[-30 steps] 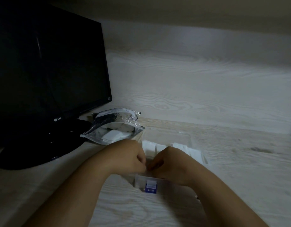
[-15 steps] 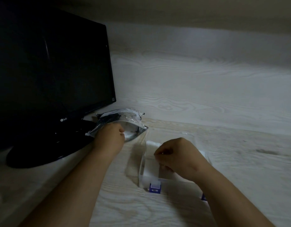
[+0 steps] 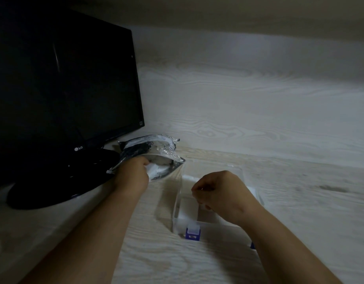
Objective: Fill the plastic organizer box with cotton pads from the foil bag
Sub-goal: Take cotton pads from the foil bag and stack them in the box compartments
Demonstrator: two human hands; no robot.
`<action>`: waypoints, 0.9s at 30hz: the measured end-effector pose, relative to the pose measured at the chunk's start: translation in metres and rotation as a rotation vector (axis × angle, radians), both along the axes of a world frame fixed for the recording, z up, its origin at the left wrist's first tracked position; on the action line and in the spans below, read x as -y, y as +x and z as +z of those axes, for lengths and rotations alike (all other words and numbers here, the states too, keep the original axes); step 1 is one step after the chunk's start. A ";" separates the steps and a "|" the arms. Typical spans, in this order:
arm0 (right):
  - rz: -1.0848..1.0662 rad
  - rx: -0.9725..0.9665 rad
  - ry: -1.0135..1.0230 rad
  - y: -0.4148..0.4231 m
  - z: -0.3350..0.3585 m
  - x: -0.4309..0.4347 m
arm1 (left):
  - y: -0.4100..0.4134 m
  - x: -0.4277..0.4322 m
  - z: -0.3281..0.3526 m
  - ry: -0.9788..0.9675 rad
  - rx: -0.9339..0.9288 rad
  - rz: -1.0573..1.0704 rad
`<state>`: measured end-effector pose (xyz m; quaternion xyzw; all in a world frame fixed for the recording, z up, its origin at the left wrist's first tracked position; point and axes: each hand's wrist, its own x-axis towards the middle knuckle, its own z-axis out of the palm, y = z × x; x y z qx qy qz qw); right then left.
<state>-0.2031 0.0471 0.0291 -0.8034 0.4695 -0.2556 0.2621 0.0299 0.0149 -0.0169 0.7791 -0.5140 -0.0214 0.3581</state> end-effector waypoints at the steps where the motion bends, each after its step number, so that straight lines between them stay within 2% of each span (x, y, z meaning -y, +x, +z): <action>1: 0.000 0.000 -0.003 0.000 0.000 0.000 | 0.000 0.000 -0.001 0.007 0.002 -0.002; 6: 0.005 0.002 0.004 0.000 -0.001 -0.001 | 0.001 0.001 -0.001 0.026 -0.007 0.015; 17: -0.002 -0.014 -0.015 0.000 -0.001 -0.002 | -0.014 -0.009 0.007 0.149 0.347 0.070; 23: -0.026 0.031 0.001 0.000 -0.001 0.000 | -0.020 -0.018 0.015 0.038 0.473 0.077; 27: -0.046 0.069 -0.022 0.001 -0.002 0.002 | -0.023 -0.027 0.025 -0.058 0.488 0.055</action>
